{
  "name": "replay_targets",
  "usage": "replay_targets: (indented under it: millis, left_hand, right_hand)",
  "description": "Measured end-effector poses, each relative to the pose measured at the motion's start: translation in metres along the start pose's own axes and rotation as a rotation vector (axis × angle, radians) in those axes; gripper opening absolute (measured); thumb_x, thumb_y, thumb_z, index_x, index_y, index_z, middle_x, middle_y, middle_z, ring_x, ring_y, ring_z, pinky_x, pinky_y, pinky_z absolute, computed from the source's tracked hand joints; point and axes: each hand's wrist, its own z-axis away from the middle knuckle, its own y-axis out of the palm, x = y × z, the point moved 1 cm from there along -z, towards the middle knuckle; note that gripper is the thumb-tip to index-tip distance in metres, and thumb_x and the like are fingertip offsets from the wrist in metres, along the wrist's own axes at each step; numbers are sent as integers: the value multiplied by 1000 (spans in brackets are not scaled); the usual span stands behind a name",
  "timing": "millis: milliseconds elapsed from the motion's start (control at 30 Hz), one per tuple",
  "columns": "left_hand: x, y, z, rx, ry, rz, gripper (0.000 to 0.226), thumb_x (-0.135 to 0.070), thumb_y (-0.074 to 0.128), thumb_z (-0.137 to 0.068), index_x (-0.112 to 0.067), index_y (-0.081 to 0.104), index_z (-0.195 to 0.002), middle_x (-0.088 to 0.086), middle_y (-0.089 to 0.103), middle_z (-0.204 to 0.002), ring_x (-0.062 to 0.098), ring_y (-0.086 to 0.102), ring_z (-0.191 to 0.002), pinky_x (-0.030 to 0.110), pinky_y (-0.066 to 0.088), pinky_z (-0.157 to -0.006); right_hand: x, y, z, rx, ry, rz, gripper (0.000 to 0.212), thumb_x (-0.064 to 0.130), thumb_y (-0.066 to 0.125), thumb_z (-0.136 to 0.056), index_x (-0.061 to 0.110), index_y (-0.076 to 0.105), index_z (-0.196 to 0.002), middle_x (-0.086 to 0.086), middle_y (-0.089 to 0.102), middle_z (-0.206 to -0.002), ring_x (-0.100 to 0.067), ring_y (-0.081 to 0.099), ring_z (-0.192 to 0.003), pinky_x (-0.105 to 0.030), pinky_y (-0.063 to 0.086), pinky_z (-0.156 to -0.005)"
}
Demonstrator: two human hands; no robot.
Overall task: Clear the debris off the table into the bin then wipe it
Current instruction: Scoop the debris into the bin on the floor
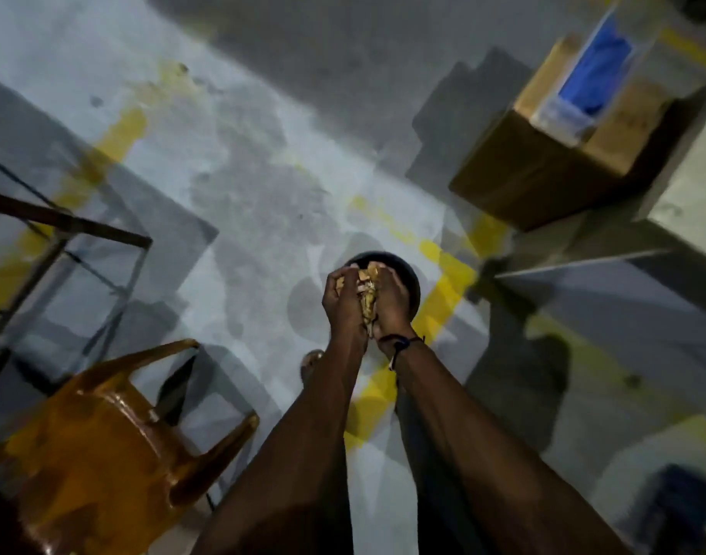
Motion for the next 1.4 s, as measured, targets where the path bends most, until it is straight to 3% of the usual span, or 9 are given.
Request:
replay_targets:
  millis: [267,367,500,667,800,933,1033,1233,1400]
  left_hand:
    - [133,6,-166,58,-178,-75,29,-41,76,-87,-15,75,-101,11,78,-106,38,72,-111,58,55,-103]
    - [164,16,-194,196,-326,-74,32,-45,56,-98,-15,67,-98,-10,61,-118,13,63,-111,40,40,-121]
    - [214,15,-240,115,-428,4,47,-43,41,-108,-6,67,-99,14,77,-83,31,67,-88,41,54,-88]
    - [221,3,-241,121,-404,8,37,-50,45,-107,-23,70,-102,13,76,-114,32,68,-111,49,53,-106]
    - [179,0,-204,158,-413,-94,29,-48,41,-109,-27,62,-108,2,66,-110,22,63,-100,33,50,-74]
    - [120,-4,-153,185,-376,-179,41,-48,42,-108,-27,53,-142,8,54,-151,29,50,-139,42,43,-107]
    - [65,-4,-98,241,-313,-216,47,-43,42,-109,-21,52,-149,10,56,-151,28,55,-137,47,38,-117]
    - [-58,-1,37,345,-237,-240,21,-34,50,-106,-21,66,-104,5,69,-109,19,66,-96,33,50,-77]
    - [-143,12,152,462,-99,-289,27,-43,60,-90,-21,68,-104,1,64,-102,17,63,-90,31,46,-74]
  right_hand:
    - [-186,-76,-268,-86,72,-34,56,58,62,-87,20,70,-127,-6,72,-130,-30,67,-123,-48,50,-111]
    - [-205,-95,-310,-10,142,-64,63,75,45,-95,28,67,-131,9,70,-132,-31,60,-132,-42,28,-125]
    - [-177,-92,-292,-80,191,-59,47,47,33,-111,17,53,-140,-11,67,-125,-24,66,-100,-35,55,-85]
    - [-169,-105,-283,-99,236,96,62,63,27,-106,31,35,-159,3,33,-163,-25,39,-146,-45,37,-101]
    - [-132,-101,-242,-103,212,82,65,67,28,-105,32,39,-158,1,23,-170,-28,24,-155,-52,33,-102]
    - [-87,-85,-179,-52,183,9,65,67,33,-104,29,42,-157,-1,22,-171,-28,22,-157,-53,35,-107]
    - [-50,-73,-118,-6,138,-43,65,65,36,-104,27,45,-155,-2,28,-169,-26,27,-155,-54,38,-112]
    - [28,-55,44,56,22,-124,56,60,38,-105,24,53,-146,-2,41,-162,-24,39,-149,-56,42,-113]
    - [77,-63,166,23,-89,-216,52,56,33,-107,25,55,-143,0,46,-158,-20,45,-144,-46,45,-105]
